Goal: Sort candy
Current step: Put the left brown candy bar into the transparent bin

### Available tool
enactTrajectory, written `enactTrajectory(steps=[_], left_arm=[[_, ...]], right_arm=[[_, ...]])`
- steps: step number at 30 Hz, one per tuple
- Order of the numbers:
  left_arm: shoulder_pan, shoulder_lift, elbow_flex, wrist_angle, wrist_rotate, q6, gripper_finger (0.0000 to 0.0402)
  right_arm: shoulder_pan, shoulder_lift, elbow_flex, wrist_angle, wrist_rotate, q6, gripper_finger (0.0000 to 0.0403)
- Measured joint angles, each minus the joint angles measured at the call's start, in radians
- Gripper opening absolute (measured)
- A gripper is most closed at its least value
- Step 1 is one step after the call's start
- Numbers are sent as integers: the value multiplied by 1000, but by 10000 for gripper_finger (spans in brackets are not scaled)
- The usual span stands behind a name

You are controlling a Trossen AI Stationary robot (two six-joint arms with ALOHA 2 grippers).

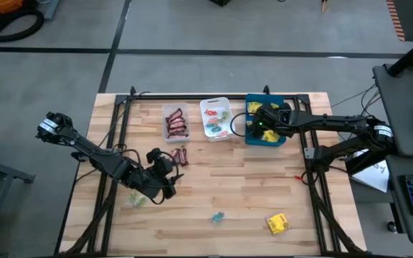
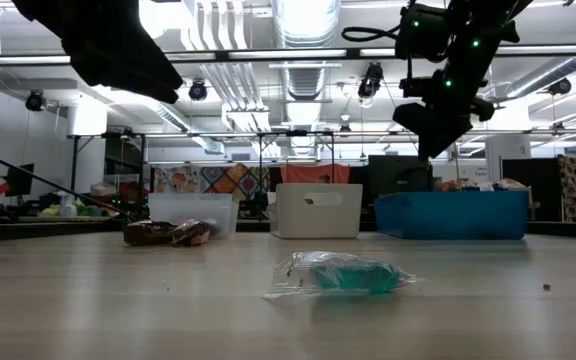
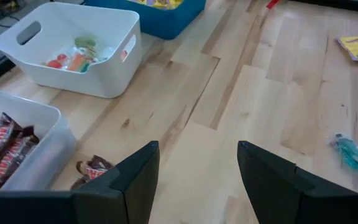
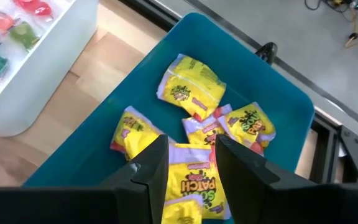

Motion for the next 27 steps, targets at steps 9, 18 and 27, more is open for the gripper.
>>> enactTrajectory(steps=[9, 18, 27], left_arm=[[0, 0, -1, -2, 70, -64, 201], [-2, 0, -2, -37, 159, -141, 201], [-2, -1, -2, -127, 220, -235, 201]], right_arm=[[29, -22, 11, 26, -23, -16, 123], [162, -47, 92, 53, -23, -19, 123], [338, -47, 123, 75, -23, -16, 123]])
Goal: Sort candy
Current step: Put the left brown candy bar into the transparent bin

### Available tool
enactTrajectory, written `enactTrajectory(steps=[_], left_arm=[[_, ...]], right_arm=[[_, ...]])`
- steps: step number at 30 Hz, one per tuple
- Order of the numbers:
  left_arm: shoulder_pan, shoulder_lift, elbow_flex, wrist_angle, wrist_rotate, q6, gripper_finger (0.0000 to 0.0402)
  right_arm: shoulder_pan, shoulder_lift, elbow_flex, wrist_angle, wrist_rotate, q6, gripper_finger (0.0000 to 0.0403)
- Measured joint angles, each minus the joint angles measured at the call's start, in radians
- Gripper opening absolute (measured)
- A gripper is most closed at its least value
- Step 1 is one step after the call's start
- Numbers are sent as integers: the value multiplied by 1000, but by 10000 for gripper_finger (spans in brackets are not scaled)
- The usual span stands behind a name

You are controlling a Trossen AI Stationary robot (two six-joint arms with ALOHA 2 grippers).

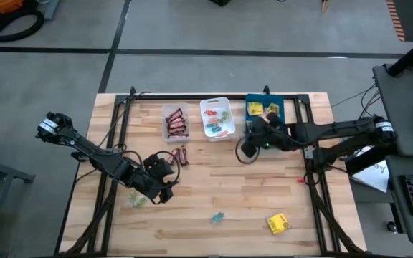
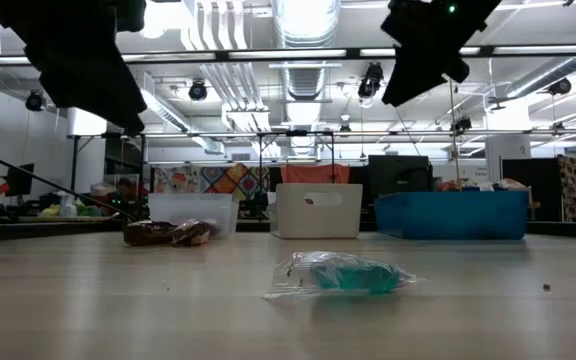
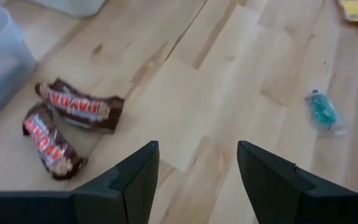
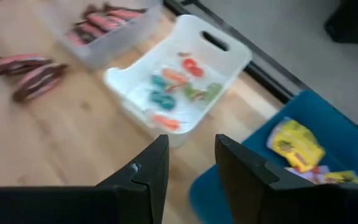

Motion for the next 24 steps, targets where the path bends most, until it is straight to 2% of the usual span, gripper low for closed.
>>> enactTrajectory(steps=[10, 24], left_arm=[[-2, 0, 0, -95, 16, -83, 201], [-2, 0, 0, -293, 83, -237, 201]], right_arm=[[186, 2, -11, 19, 12, 111, 123], [346, 3, -123, 272, 34, 119, 123]])
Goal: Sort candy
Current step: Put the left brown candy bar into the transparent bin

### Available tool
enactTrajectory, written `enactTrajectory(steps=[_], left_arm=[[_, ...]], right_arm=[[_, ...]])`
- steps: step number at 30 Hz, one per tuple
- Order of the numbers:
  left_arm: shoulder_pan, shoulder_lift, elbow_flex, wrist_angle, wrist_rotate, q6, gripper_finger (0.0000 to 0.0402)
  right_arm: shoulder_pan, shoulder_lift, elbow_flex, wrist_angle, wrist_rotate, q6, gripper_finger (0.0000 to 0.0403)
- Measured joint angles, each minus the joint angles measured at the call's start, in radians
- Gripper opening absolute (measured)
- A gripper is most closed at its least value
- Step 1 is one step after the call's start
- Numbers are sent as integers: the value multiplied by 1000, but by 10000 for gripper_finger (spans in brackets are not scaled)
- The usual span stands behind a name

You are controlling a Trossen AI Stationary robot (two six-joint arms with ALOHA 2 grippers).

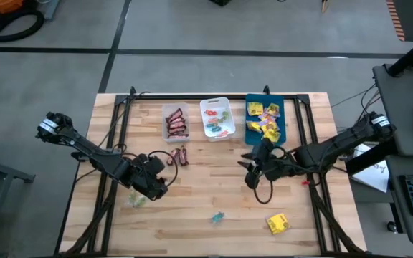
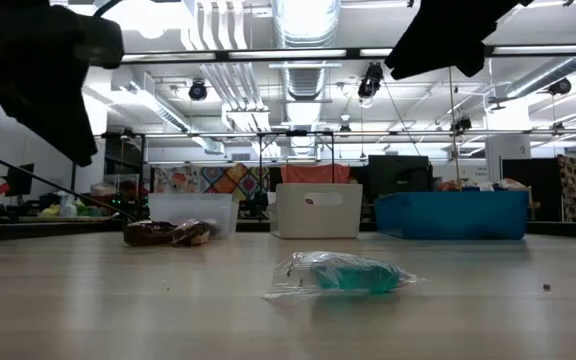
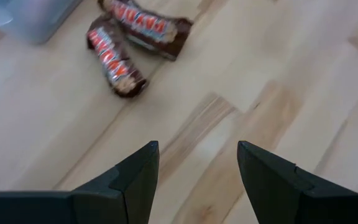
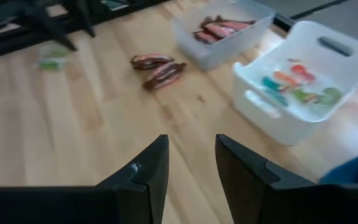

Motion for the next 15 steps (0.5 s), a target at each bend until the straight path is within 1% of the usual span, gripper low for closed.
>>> enactTrajectory(steps=[3, 8, 12, 15], left_arm=[[0, 0, 0, -25, -3, -5, 201], [0, 5, -5, -34, -123, 19, 201], [-1, 45, -36, 11, -178, 200, 200], [7, 84, -71, 71, -207, 262, 200]], right_arm=[[34, 0, -41, 62, -7, 1, 123], [84, 0, -92, 127, -8, 19, 123], [104, 0, -100, 140, -7, 36, 123], [109, 0, -100, 144, -7, 36, 123]])
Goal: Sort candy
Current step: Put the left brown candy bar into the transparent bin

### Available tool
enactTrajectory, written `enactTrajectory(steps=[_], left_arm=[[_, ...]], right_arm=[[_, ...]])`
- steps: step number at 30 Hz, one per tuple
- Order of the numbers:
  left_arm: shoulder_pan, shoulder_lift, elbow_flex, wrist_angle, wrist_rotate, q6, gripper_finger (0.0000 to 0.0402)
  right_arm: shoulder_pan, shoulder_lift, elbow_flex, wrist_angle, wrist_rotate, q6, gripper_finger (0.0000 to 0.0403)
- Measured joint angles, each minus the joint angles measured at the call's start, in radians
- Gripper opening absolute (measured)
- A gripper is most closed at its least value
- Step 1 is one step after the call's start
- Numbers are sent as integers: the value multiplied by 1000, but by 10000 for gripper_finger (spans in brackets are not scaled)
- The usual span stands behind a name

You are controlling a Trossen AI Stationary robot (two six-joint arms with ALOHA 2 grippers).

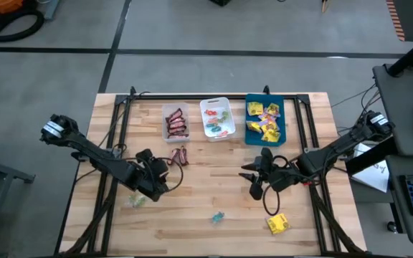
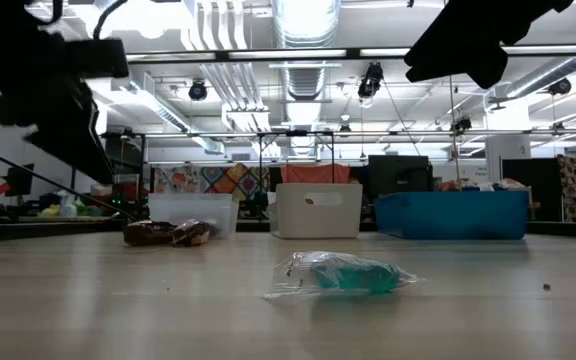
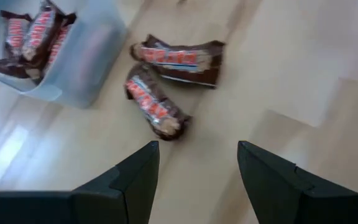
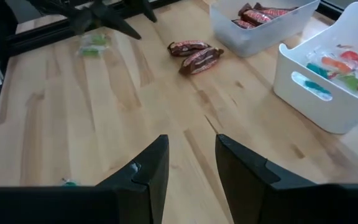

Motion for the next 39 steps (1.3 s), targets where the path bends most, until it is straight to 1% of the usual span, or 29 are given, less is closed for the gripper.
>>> enactTrajectory(steps=[5, 8, 12, 17, 20, 24, 30, 39], left_arm=[[9, 51, -76, 92, -93, 11, 193], [11, 64, -117, 148, -124, 11, 184], [13, 67, -149, 215, -141, 22, 168], [17, 65, -188, 351, -233, 46, 159], [33, 65, -194, 376, -236, 60, 163], [69, 64, -212, 406, -237, 56, 179], [97, 64, -286, 573, -236, 65, 201], [98, 64, -381, 776, -236, 67, 202]], right_arm=[[1, 0, 0, 0, 0, 0, 123], [1, 0, 0, 1, 1, -1, 123], [1, 0, 0, 1, 1, -1, 123], [1, 0, 0, 0, 10, -1, 123], [1, 0, 0, 0, 11, -1, 123], [1, 0, 0, 0, 11, -2, 123], [1, 0, 0, 0, 11, -4, 123], [1, 0, 0, -1, 11, -5, 123]])
